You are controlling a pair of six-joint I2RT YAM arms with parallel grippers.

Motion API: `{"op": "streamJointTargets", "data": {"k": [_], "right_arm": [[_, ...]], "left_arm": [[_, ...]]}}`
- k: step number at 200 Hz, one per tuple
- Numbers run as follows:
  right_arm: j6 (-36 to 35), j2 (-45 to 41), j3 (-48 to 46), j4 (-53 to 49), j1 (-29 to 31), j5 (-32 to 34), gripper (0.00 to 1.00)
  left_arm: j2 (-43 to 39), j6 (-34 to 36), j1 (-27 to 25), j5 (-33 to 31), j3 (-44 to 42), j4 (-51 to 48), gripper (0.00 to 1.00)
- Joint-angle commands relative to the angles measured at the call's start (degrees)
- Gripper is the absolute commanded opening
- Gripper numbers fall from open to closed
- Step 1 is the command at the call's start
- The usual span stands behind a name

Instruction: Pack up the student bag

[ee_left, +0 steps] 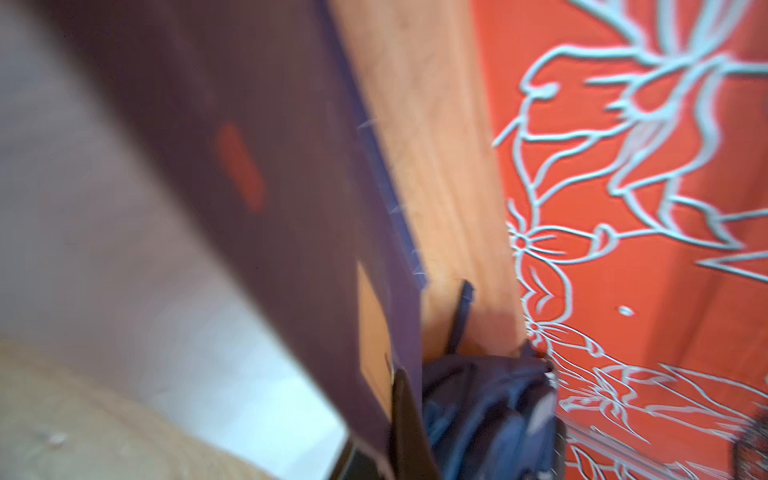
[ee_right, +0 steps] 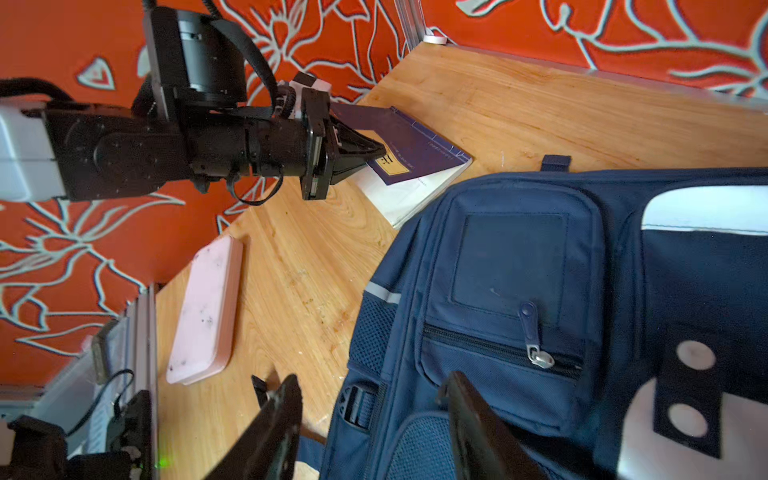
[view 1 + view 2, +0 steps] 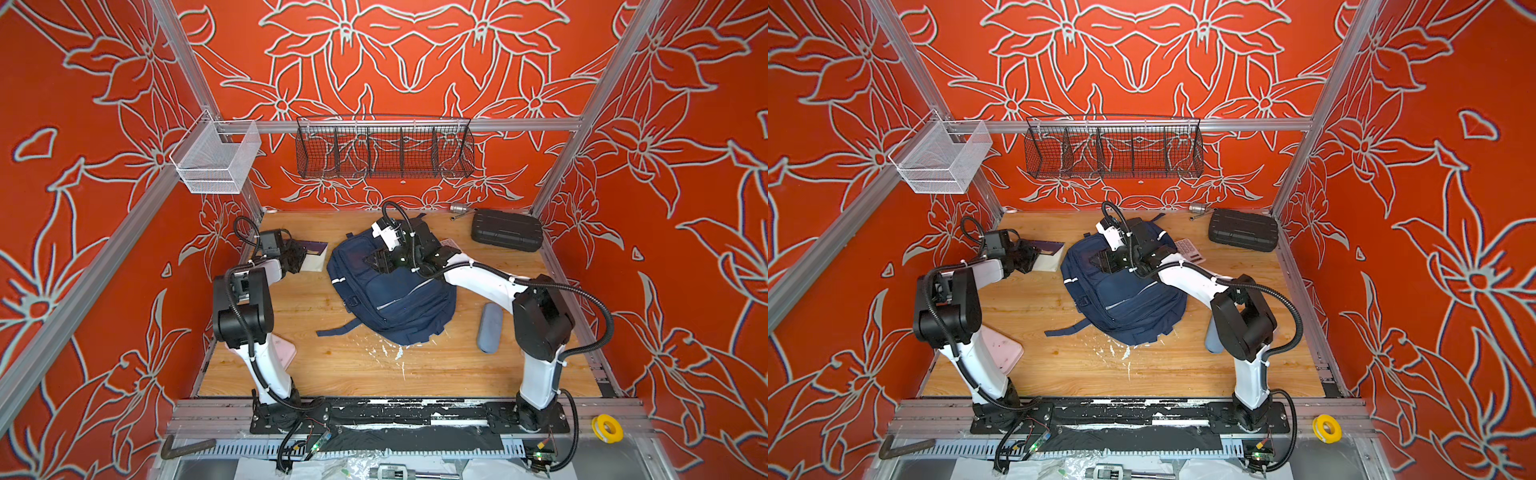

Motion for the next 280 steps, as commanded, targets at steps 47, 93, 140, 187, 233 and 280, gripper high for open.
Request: {"op": "streamJointTargets", "data": {"k": [47,93,140,187,233,280], "right_arm": [[13.6,5.9,4.3,4.9,0.9,-0.6,0.59],[14.7,7.5,6.7,3.9,1.0,1.6,0.65],[19.2,6.4,5.3,8.2,1.0,4.1,0.70],[19.3,-1.8,-3.7,11.3,0.1,11.1,0.72],[12.4,-9.2,-13.7,15.2,-1.6,13.2,0.71],[13.3,-2.3,-6.0,6.2,-6.6,8.1,0.73]], "left_arm": [[-10.1,-2.3,0.4,14.1,0.9,0.7,0.00],[-16.7,2.0,-1.0,17.5,4.4,-7.7,0.00],[-21.2,2.4,-4.4,18.5,8.2,-13.8,0.00],[-22.6,0.7,-9.1,18.4,6.0,-13.4,0.00],[-12.2,0.1,-12.5,21.4,5.4,-5.6,0.00],[-3.7,1.4,-16.5,20.7,8.8,-4.4,0.00]]}}
